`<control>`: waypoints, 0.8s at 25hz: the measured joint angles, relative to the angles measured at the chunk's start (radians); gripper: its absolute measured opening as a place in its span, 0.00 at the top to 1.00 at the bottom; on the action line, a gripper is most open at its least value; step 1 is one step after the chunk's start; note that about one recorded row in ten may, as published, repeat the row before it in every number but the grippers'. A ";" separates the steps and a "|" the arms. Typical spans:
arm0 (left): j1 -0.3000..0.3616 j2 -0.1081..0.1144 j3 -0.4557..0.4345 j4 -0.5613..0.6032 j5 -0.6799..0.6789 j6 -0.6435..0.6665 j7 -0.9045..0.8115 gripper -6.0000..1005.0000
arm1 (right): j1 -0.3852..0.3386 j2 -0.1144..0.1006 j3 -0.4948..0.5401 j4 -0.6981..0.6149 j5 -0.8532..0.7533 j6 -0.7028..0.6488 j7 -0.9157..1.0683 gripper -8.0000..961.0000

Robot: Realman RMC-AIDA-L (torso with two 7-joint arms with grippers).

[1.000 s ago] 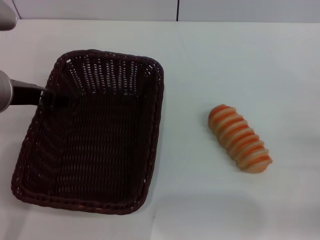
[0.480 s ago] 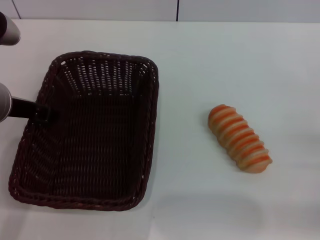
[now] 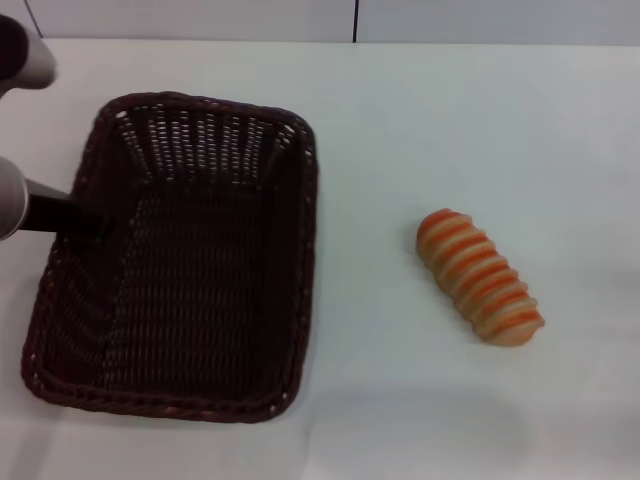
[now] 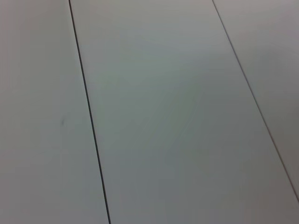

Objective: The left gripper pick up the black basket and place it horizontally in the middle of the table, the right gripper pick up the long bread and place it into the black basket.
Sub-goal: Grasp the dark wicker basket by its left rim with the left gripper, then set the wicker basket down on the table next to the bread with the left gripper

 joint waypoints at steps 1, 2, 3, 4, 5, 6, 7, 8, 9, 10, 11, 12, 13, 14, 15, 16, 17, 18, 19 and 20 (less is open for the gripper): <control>-0.008 0.001 -0.009 -0.001 -0.027 -0.002 0.044 0.67 | -0.001 0.000 0.001 0.000 0.000 -0.001 0.000 0.25; -0.014 0.001 -0.015 0.000 -0.042 -0.003 0.068 0.69 | -0.002 0.000 0.001 0.001 0.000 -0.003 0.000 0.25; -0.038 0.001 -0.056 0.021 -0.117 -0.008 0.166 0.70 | -0.005 0.000 0.002 0.002 0.000 -0.010 0.000 0.25; -0.038 0.001 -0.056 0.021 -0.117 -0.008 0.166 0.71 | -0.005 0.000 0.002 0.002 0.000 -0.010 0.000 0.25; -0.057 0.002 -0.089 0.044 -0.176 -0.011 0.227 0.72 | -0.006 0.000 0.002 0.003 0.000 -0.014 0.000 0.25; -0.075 0.002 -0.116 0.065 -0.216 -0.017 0.278 0.74 | -0.008 0.000 0.002 0.003 0.000 -0.017 0.003 0.25; -0.100 0.002 -0.155 0.097 -0.277 -0.029 0.353 0.75 | -0.008 0.000 0.001 0.002 0.000 -0.018 0.005 0.25; -0.135 0.003 -0.196 0.137 -0.327 -0.048 0.431 0.75 | -0.012 0.001 0.000 0.003 0.000 -0.025 0.009 0.25; -0.135 0.003 -0.196 0.137 -0.327 -0.048 0.431 0.76 | -0.012 0.001 0.000 0.003 0.000 -0.025 0.009 0.25; -0.135 0.003 -0.196 0.137 -0.327 -0.048 0.431 0.76 | -0.015 0.001 0.000 0.003 0.000 -0.029 0.009 0.25; -0.243 0.003 -0.310 0.273 -0.401 -0.107 0.577 0.77 | -0.017 0.002 -0.001 0.005 0.000 -0.034 0.010 0.25; -0.243 0.003 -0.310 0.273 -0.401 -0.107 0.577 0.77 | -0.019 0.002 0.000 0.005 -0.001 -0.038 0.011 0.25; -0.324 0.005 -0.394 0.384 -0.422 -0.149 0.677 0.77 | -0.024 0.002 -0.001 0.007 -0.001 -0.046 0.012 0.25; -0.324 0.005 -0.394 0.384 -0.422 -0.149 0.677 0.77 | -0.024 0.002 -0.001 0.007 -0.001 -0.046 0.012 0.25; -0.393 0.006 -0.474 0.487 -0.443 -0.193 0.783 0.77 | -0.032 0.003 -0.002 0.008 -0.002 -0.050 0.012 0.25; -0.485 0.014 -0.597 0.629 -0.482 -0.257 0.938 0.77 | -0.032 0.003 -0.002 0.008 -0.002 -0.050 0.012 0.25; -0.505 0.017 -0.622 0.659 -0.490 -0.269 0.968 0.77 | -0.035 0.004 -0.002 0.009 -0.002 -0.051 0.013 0.25; -0.557 0.031 -0.684 0.752 -0.509 -0.305 1.049 0.78 | -0.041 0.004 -0.002 0.011 -0.002 -0.056 0.019 0.25; -0.557 0.031 -0.684 0.752 -0.509 -0.305 1.049 0.78 | -0.041 0.004 -0.002 0.011 -0.002 -0.056 0.019 0.25; -0.557 0.031 -0.684 0.752 -0.509 -0.305 1.049 0.79 | -0.043 0.004 -0.002 0.011 -0.002 -0.059 0.022 0.25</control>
